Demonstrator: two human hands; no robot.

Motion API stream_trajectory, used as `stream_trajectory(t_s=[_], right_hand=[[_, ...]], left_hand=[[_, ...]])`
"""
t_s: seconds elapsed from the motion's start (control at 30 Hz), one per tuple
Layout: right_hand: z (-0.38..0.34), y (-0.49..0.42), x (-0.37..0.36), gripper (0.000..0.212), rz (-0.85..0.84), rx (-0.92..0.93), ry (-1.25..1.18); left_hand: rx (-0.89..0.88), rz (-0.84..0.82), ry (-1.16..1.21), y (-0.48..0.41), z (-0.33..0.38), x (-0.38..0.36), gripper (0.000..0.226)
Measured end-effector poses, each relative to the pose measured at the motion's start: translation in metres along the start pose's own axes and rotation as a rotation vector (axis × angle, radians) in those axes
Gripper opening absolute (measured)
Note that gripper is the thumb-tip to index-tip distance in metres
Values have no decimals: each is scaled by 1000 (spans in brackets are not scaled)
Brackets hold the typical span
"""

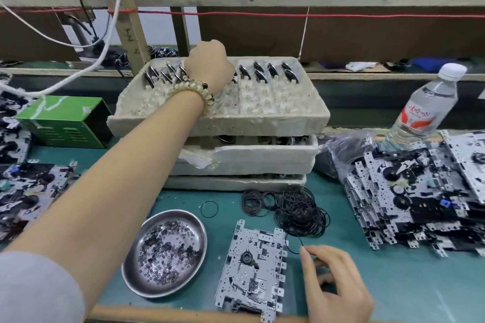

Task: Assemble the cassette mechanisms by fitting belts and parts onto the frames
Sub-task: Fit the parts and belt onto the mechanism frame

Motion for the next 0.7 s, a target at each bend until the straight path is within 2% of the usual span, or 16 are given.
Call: stream_trajectory(t_s=[0.1,0.17,0.27,0.33,0.43,0.5,0.57,0.63,0.7], right_hand=[[0,0,0,8,-1,9,13],[1,1,1,7,-8,18,22],[3,2,2,4,-13,8,8],[4,3,3,4,-25,-5,1],[5,3,5,10,-51,-50,-22],[3,-1,8,15,-33,-221,-146],[-3,-9,13,9,3,-447,-315],[-13,-22,21,3,52,-652,-508],[-25,-35,27,11,34,-792,-708]], left_hand=[[40,-26,-6,1,1,-1,6],[63,-47,49,1,0,1,13],[111,-73,245,2,-3,13,17],[131,-63,359,13,-11,28,31],[81,-82,566,57,-34,53,36],[38,-114,725,102,-55,62,34],[50,-221,845,151,-75,65,20],[143,-390,982,194,-91,62,11],[268,-535,1106,226,-103,52,12]])
Point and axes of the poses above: each hand's wrist, its own y-axis away from the middle knuckle, its own x-axis out of the back of the hand, z = x × y, the point moved 1 cm from there along -y, towards the middle knuckle, and after that the axes turned 11 degrees about x, right-handed, at the moved point
